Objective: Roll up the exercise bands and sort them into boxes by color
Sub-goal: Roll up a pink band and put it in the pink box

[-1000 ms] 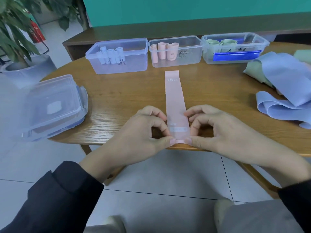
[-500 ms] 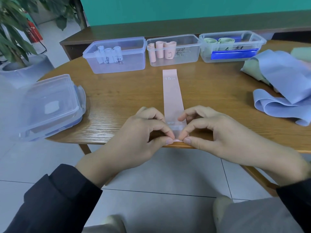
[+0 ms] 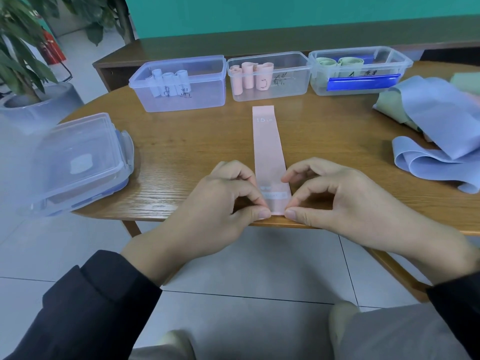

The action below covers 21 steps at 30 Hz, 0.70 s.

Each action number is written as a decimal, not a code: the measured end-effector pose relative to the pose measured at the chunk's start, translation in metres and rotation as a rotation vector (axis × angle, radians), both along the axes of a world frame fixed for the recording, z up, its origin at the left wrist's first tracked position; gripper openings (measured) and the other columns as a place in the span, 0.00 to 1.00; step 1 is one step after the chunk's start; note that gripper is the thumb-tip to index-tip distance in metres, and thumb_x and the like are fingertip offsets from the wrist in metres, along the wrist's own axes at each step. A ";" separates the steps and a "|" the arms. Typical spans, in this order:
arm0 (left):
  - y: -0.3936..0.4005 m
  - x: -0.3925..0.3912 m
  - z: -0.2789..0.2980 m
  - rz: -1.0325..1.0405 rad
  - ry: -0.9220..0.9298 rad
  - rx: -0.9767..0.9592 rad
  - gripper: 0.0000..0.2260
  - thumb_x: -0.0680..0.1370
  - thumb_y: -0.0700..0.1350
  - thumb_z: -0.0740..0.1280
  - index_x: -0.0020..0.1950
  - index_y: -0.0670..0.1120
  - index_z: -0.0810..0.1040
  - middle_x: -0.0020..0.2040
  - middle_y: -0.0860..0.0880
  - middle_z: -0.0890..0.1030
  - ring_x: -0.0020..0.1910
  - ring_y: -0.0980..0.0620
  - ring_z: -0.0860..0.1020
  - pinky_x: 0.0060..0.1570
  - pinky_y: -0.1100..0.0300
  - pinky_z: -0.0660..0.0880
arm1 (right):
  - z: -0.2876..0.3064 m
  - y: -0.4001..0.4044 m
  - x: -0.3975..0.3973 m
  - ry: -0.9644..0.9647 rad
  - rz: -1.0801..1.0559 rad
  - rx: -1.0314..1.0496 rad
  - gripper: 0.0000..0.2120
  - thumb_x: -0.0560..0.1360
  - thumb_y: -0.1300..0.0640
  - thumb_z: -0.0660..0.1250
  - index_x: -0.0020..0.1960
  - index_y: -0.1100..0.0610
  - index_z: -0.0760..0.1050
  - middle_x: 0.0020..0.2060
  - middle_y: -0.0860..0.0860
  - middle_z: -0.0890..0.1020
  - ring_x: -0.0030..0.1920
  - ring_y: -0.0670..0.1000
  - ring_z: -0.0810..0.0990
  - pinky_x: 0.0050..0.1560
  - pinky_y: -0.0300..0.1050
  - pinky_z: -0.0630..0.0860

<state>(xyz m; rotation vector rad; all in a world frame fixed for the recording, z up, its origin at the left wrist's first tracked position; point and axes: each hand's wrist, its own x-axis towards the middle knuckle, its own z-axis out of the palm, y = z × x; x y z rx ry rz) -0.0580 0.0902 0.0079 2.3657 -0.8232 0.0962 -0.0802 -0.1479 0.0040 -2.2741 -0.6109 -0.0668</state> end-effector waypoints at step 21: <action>-0.002 -0.001 -0.029 -0.159 -0.447 0.056 0.11 0.81 0.34 0.64 0.58 0.43 0.83 0.51 0.49 0.82 0.50 0.51 0.74 0.55 0.67 0.71 | -0.001 0.003 0.007 -0.007 -0.057 -0.064 0.06 0.76 0.52 0.73 0.47 0.42 0.78 0.56 0.40 0.74 0.58 0.42 0.74 0.54 0.28 0.67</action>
